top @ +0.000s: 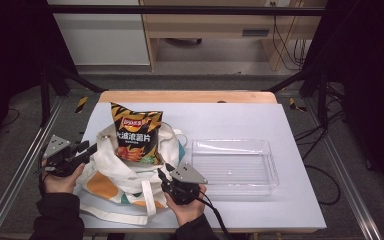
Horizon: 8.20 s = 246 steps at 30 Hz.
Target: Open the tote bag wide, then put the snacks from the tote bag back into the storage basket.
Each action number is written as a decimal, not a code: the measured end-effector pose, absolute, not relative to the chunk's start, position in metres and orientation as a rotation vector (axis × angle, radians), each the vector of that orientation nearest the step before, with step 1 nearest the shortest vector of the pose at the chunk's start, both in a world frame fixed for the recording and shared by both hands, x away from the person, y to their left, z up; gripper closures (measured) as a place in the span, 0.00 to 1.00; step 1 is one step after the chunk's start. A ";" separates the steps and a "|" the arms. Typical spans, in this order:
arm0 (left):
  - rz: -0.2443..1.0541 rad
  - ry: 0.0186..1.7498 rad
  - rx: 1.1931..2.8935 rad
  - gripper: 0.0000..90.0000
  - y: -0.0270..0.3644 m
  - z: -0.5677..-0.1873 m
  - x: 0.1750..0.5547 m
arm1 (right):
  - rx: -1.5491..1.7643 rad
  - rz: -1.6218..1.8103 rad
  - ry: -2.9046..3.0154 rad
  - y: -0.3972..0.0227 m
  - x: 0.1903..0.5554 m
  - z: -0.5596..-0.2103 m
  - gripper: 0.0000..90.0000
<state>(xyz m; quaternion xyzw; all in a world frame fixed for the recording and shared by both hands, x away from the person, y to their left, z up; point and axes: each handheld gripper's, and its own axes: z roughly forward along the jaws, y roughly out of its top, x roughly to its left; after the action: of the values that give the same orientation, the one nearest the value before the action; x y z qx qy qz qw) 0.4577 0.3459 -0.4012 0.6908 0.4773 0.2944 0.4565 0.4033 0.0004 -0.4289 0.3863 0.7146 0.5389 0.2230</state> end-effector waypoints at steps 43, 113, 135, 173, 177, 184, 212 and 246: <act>0.744 1.081 1.638 0.46 0.303 -0.351 0.488 | 1.110 1.531 1.893 -0.030 0.476 -0.358 0.46; 0.571 1.235 1.794 0.86 0.282 -0.404 0.566 | 1.076 1.474 1.961 -0.034 0.468 -0.373 0.43; 0.337 1.190 1.812 0.68 0.284 -0.427 0.561 | 1.066 1.483 2.022 -0.008 0.467 -0.385 0.41; 0.633 1.059 1.791 1.00 0.274 -0.384 0.468 | 1.022 1.620 1.987 0.001 0.463 -0.386 0.47; 0.609 1.050 1.782 1.00 0.282 -0.386 0.465 | 0.988 1.653 1.996 0.006 0.459 -0.382 0.73; 0.656 1.016 1.692 0.75 0.294 -0.371 0.463 | 0.939 1.650 2.025 0.010 0.457 -0.377 0.98; 0.652 1.007 1.723 0.71 0.290 -0.375 0.468 | 0.817 1.648 2.072 0.016 0.454 -0.368 1.00; 0.815 1.162 1.648 0.28 0.335 -0.394 0.419 | 0.738 1.747 1.960 -0.041 0.451 -0.243 1.00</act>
<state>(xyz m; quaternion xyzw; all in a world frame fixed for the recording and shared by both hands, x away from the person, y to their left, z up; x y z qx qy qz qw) 0.4186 0.3354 -0.3937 0.6710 0.4729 0.3319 0.4647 0.4513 -0.0411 -0.2433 0.2649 0.7032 0.6269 0.2057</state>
